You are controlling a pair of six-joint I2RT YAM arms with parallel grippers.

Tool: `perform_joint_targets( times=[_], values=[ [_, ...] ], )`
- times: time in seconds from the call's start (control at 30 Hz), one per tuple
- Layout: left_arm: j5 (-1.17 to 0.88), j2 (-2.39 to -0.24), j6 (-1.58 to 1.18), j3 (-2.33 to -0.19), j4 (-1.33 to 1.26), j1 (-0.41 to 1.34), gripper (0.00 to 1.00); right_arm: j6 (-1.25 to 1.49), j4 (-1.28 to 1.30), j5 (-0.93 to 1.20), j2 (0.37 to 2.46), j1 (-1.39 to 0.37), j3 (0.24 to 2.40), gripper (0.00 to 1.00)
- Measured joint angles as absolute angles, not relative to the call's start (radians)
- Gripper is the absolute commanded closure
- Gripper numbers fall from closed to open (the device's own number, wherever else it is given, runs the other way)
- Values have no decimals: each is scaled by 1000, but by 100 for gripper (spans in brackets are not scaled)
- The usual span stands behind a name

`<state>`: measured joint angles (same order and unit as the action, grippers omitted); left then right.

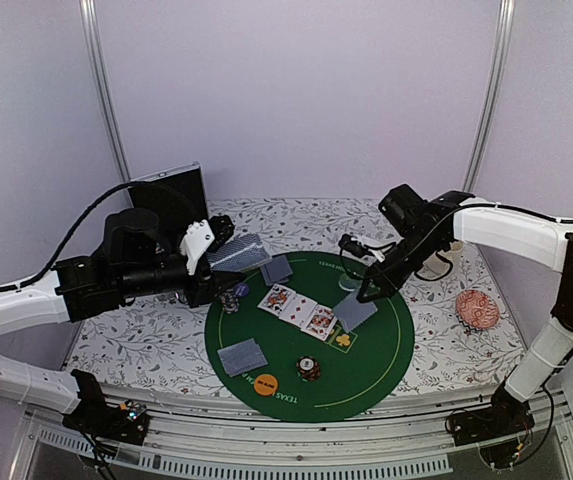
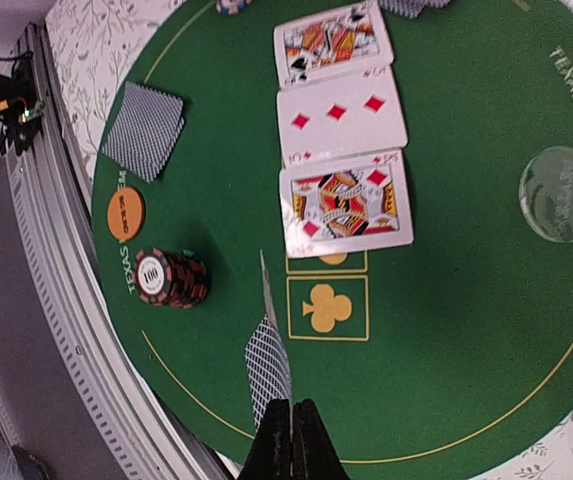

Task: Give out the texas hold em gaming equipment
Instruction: Place the poker card in the community card area.

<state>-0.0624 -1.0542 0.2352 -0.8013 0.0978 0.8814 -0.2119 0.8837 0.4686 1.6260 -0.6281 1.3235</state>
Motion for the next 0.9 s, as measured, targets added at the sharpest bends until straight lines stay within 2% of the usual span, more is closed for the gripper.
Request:
perform_joint_targets(
  times=[0.2, 0.4, 0.9],
  values=[
    [-61, -1054, 235, -801, 97, 881, 49, -280, 906, 494, 1809, -659, 1309, 98],
    [-59, -1055, 235, -801, 96, 882, 49, -304, 921, 398, 1946, -669, 1343, 98],
    [-59, -1055, 235, -801, 96, 882, 49, -363, 948, 215, 2088, -692, 1502, 98]
  ],
)
